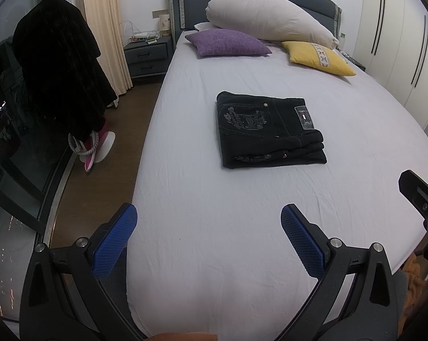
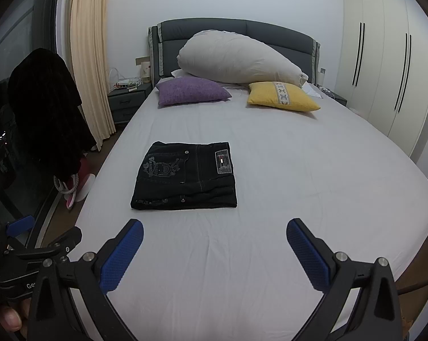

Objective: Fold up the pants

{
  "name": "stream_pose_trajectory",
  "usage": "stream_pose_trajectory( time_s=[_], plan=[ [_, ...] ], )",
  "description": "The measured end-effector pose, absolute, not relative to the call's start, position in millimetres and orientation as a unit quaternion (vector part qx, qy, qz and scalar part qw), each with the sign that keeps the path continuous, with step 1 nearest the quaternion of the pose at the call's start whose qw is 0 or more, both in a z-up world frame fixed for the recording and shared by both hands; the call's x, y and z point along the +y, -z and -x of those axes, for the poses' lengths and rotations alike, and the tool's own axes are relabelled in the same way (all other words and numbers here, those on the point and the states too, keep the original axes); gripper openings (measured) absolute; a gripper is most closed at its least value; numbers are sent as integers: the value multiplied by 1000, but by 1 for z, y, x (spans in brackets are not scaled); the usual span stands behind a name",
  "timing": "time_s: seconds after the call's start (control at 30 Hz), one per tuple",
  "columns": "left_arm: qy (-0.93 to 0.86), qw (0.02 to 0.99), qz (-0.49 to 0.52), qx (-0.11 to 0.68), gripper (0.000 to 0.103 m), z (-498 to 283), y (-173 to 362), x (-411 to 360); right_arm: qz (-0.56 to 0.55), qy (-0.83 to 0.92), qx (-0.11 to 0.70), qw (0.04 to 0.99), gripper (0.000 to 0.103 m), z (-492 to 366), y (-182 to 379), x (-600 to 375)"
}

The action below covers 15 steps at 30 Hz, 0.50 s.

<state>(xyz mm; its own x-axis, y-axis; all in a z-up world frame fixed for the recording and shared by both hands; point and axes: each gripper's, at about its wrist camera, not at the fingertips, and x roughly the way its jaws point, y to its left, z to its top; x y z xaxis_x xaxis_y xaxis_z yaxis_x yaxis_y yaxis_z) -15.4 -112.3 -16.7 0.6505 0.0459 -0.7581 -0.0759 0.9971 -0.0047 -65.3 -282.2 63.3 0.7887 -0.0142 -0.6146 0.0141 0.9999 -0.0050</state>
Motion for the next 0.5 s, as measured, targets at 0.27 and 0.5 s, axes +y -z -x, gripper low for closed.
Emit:
stream_pose_trajectory(
  time_s=[0.27,0.5],
  plan=[
    [-33,908,18,417,103,15,16,-112,0,7,326,946,103,66,-62,-282],
    [-33,908,19,417,103,16,16,-112,0,7,326,945,103,66,-63,-282]
  ],
)
